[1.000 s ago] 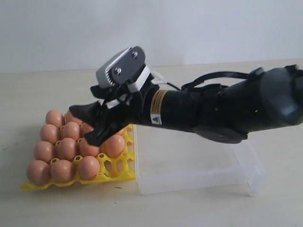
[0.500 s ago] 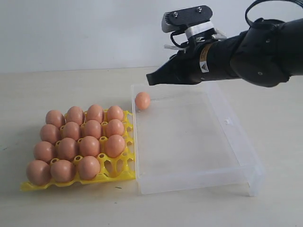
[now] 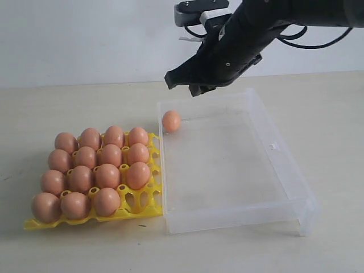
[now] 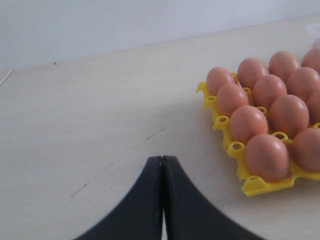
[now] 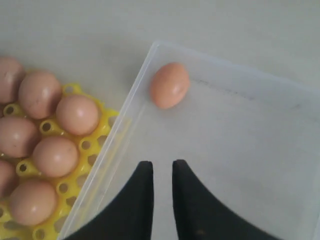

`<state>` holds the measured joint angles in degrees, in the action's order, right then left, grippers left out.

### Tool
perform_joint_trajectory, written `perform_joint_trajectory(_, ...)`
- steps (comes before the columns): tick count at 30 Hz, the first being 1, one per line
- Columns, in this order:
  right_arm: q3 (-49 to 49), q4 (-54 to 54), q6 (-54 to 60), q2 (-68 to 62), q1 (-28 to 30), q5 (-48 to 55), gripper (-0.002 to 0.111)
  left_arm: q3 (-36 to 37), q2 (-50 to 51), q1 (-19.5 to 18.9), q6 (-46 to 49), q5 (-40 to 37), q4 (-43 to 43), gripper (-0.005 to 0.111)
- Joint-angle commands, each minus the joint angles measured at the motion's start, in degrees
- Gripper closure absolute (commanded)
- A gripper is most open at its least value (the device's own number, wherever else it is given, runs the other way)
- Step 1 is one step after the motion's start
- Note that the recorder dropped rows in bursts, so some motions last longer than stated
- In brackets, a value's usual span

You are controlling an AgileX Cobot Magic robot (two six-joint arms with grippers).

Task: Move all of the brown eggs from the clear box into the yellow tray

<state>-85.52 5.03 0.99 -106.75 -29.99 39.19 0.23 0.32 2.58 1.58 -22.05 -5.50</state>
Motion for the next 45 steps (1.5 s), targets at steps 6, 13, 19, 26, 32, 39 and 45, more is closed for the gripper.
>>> perform_joint_trajectory(6, -11.60, 1.59, -0.99, -8.46, 1.12, 5.05, 0.069, -0.23, -0.32, 0.28, -0.28, 0.35, 0.06, 0.107)
perform_joint_trajectory(13, -14.30, 1.70, -4.40, -12.55, 1.12, 4.21, 0.051, -0.23, -0.32, 0.28, -0.28, 0.35, 0.06, 0.107)
perform_joint_trajectory(19, -14.30, 1.70, -5.35, -15.05, 1.01, 0.83, 0.051, -0.23, -0.32, 0.28, -0.28, 0.35, 0.06, 0.107)
perform_joint_trajectory(26, -14.43, 5.55, -5.71, -18.19, 1.12, -4.21, 0.051, -0.23, -0.32, 0.28, -0.28, 0.35, 0.06, 0.107)
perform_joint_trajectory(32, -16.36, 6.16, -5.71, -22.36, 1.12, -5.98, 0.051, -0.23, -0.32, 0.28, -0.28, 0.35, 0.06, 0.107)
perform_joint_trajectory(39, -21.59, 6.81, -7.06, -26.11, 2.20, -5.74, 0.051, -0.23, -0.32, 0.28, -0.28, 0.35, 0.06, 0.107)
perform_joint_trajectory(45, -23.96, 6.99, -7.06, -28.55, 3.35, -4.59, 0.051, -0.23, -0.32, 0.28, -0.28, 0.35, 0.06, 0.107)
